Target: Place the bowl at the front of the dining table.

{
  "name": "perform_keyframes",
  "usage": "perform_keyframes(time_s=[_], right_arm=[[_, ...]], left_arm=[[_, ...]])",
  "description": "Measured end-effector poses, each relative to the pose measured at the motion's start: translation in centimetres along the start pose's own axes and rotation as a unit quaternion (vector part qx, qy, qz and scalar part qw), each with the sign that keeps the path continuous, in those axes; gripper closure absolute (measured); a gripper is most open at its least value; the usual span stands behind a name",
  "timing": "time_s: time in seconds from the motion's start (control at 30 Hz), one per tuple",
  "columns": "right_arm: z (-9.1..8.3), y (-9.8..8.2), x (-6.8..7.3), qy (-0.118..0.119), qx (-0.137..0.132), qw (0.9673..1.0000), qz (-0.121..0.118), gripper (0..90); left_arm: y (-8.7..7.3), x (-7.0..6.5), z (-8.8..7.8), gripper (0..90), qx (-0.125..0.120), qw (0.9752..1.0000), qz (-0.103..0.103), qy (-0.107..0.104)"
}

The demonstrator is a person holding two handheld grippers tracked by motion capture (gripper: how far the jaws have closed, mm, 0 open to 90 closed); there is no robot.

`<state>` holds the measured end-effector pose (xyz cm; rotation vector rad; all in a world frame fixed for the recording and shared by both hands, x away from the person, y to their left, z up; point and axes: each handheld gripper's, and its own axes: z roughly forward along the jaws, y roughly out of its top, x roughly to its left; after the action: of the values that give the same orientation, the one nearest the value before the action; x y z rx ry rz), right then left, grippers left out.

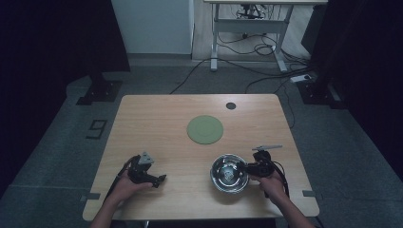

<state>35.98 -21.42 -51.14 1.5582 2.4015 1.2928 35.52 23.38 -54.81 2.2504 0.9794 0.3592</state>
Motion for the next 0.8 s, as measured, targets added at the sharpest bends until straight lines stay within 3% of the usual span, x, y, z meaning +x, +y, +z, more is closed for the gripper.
perform_keyframes(time_s=[0.33,0.8], right_arm=[[-0.7,0.9,-0.9,-0.015,-0.032,0.9992,0.018,85.7],[-0.7,1.3,-1.2,-0.03,-0.047,0.9981,0.026,85.6]], left_arm=[[0.0,0.0,0.0,0.1,0.0,1.0,0.0,0.0],[0.0,0.0,0.0,0.1,0.0,1.0,0.0,0.0]])
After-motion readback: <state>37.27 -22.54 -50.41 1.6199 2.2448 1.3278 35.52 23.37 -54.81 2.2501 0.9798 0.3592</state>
